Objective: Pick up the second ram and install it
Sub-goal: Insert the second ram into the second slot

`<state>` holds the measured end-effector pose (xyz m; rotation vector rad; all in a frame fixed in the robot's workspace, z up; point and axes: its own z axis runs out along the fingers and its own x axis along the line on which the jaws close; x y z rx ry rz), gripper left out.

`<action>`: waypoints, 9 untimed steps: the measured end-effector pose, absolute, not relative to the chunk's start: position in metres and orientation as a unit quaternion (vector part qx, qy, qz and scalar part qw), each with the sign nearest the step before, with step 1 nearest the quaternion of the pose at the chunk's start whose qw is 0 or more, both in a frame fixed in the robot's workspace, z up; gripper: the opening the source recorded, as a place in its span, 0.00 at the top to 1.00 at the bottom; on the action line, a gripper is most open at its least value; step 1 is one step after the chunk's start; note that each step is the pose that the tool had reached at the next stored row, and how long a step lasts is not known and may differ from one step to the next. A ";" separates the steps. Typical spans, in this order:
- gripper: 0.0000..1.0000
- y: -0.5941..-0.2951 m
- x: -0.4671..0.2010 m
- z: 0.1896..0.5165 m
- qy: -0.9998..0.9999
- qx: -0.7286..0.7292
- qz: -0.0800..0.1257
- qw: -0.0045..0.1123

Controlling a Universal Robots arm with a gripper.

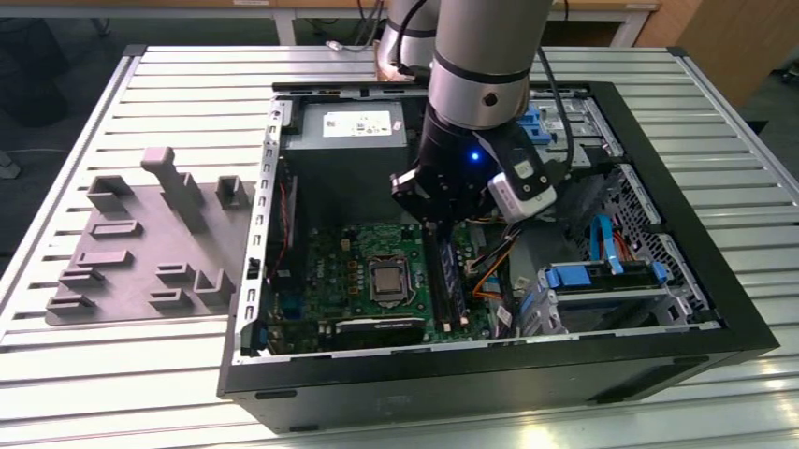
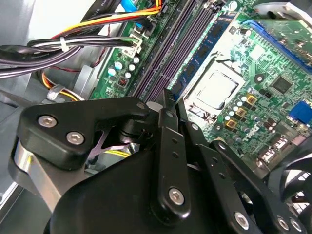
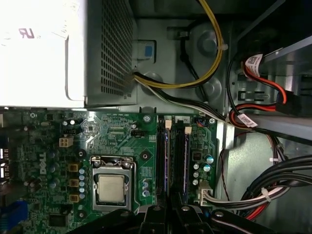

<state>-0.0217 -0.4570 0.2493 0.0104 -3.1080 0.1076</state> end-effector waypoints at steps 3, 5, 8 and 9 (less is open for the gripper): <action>0.86 -0.457 -0.022 0.249 -0.999 0.003 0.035 0.016; 0.86 -0.457 -0.022 0.249 -0.999 0.003 0.035 0.016; 0.86 -0.457 -0.022 0.248 -0.999 0.003 0.034 0.016; 0.86 -0.457 -0.021 0.248 -0.999 0.003 0.033 0.016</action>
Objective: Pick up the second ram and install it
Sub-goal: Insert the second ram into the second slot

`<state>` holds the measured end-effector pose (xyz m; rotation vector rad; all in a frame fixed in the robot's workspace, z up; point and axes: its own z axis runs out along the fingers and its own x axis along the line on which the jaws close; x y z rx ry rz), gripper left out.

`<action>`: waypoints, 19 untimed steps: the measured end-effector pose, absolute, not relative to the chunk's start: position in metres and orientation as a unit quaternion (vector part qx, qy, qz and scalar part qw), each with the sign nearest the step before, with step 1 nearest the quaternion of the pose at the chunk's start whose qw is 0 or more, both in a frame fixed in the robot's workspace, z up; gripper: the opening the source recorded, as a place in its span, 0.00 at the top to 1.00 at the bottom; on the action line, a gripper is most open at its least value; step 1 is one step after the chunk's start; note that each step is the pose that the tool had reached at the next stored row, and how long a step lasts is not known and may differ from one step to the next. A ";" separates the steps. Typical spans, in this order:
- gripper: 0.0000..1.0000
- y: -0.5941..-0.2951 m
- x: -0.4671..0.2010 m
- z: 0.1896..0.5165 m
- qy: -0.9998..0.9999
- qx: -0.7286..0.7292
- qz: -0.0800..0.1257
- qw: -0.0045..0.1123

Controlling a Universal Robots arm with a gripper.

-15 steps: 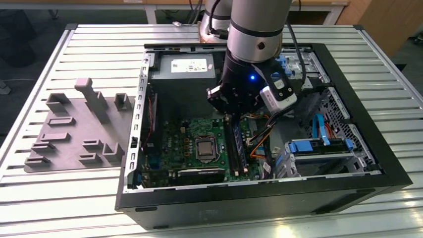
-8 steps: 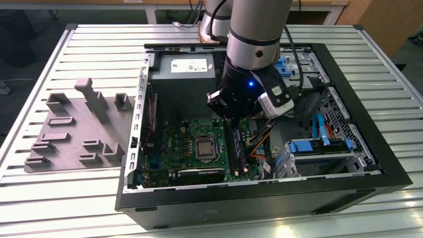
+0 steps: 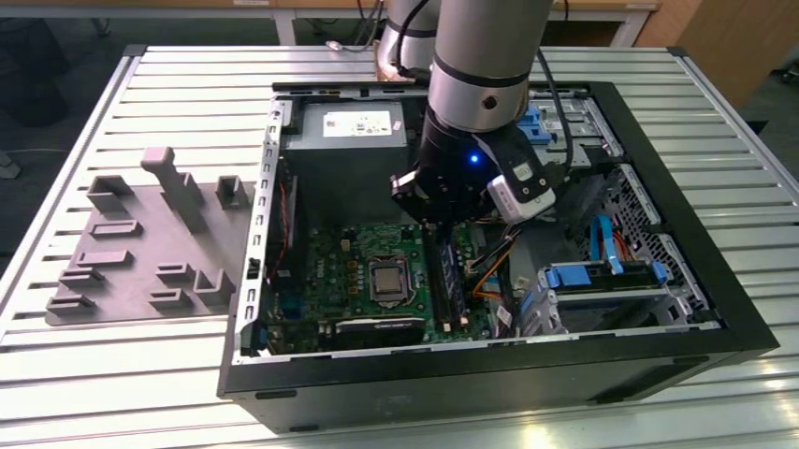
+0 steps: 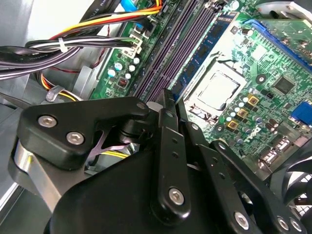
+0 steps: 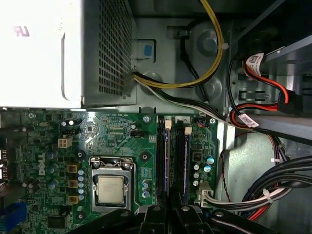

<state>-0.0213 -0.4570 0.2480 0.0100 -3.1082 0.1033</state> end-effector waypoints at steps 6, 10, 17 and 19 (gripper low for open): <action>0.86 -0.458 -0.021 0.241 -0.999 0.003 0.029 0.016; 0.86 -0.462 -0.021 0.236 -1.000 0.003 0.026 0.016; 0.86 -0.462 -0.021 0.234 -1.000 0.003 0.026 0.016; 0.86 -0.462 -0.021 0.232 -1.000 0.003 0.026 0.016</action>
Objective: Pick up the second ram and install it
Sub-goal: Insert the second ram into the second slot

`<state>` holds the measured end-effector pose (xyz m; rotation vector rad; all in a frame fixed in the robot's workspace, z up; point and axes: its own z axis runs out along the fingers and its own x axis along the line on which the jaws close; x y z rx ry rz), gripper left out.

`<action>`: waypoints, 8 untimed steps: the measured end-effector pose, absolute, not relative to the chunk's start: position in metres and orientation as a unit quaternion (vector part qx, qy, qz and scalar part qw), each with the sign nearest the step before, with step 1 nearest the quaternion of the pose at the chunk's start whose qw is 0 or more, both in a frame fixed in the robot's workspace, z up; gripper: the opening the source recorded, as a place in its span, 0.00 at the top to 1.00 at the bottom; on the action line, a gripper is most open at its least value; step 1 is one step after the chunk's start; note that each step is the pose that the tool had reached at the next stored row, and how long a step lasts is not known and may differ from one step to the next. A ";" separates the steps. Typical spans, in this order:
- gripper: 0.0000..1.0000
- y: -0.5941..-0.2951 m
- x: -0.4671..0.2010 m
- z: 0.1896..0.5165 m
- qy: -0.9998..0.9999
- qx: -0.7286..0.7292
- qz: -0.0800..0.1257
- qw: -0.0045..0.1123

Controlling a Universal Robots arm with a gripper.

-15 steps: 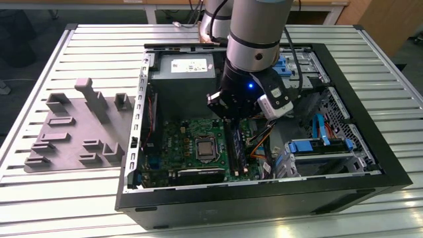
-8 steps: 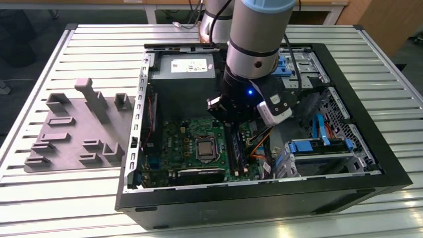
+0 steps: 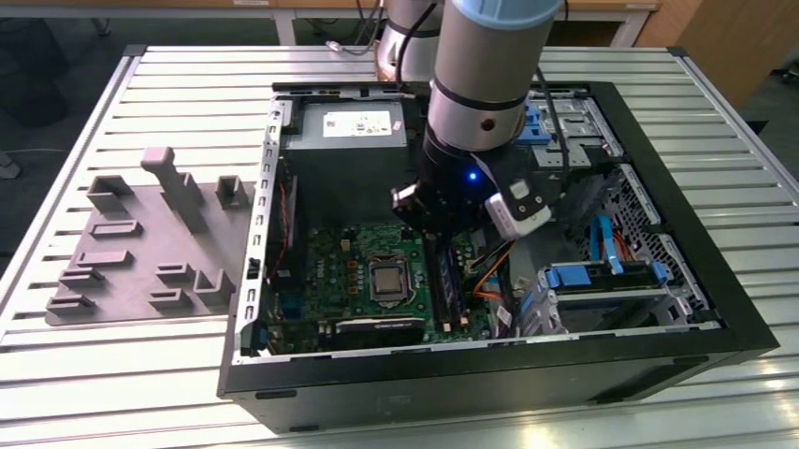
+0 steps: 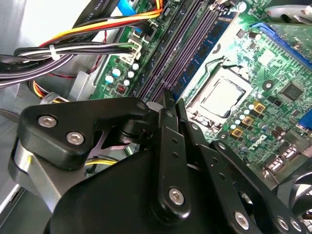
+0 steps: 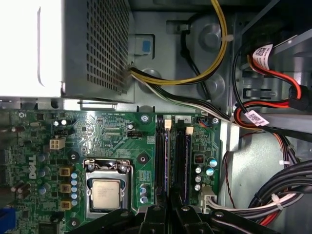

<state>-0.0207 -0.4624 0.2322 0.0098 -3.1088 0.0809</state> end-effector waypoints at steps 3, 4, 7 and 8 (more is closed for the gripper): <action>0.86 -0.462 -0.020 0.228 -1.000 0.003 0.026 0.016; 0.86 -0.462 -0.020 0.227 -1.000 0.003 0.026 0.016; 0.86 -0.463 -0.020 0.225 -1.000 0.003 0.026 0.016; 0.86 -0.464 -0.020 0.225 -1.000 0.003 0.025 0.016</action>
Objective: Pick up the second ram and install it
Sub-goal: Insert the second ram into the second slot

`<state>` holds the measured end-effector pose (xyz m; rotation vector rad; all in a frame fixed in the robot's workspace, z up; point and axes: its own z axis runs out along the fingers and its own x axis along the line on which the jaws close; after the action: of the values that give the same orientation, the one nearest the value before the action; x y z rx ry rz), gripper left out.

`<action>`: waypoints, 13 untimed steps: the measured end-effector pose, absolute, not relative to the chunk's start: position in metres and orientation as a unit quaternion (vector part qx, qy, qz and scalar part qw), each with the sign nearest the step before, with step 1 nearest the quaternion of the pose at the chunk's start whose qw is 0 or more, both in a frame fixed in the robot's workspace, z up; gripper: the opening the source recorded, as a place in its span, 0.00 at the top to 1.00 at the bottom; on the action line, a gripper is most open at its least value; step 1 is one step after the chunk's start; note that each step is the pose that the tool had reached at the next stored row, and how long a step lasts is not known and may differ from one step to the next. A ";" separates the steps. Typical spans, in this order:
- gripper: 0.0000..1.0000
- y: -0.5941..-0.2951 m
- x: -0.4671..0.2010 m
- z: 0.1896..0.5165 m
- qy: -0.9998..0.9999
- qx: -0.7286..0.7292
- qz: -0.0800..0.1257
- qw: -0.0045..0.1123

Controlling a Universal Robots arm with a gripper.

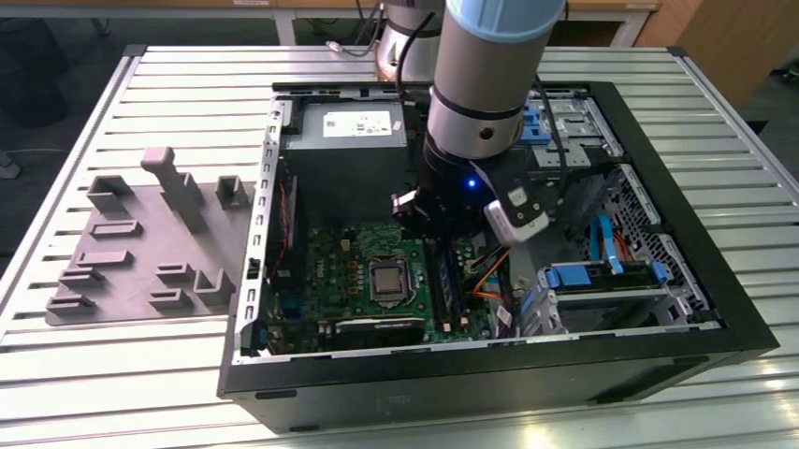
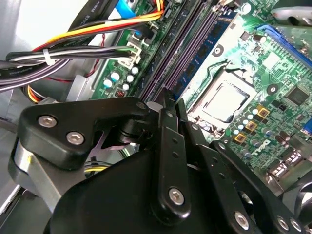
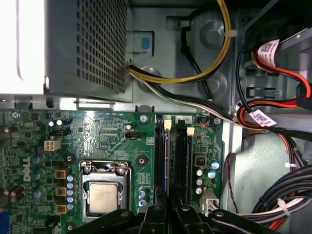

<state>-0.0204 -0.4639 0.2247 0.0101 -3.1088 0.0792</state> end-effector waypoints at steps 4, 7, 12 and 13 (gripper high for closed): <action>0.86 -0.464 -0.020 0.224 -1.000 0.003 0.025 0.016; 0.86 -0.464 -0.021 0.224 -1.000 0.003 0.025 0.016; 0.86 -0.466 -0.021 0.224 -1.000 0.003 0.025 0.016; 0.86 -0.467 -0.021 0.224 -1.000 0.003 0.025 0.016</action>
<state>-0.0206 -0.4668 0.2238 0.0085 -3.1089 0.0786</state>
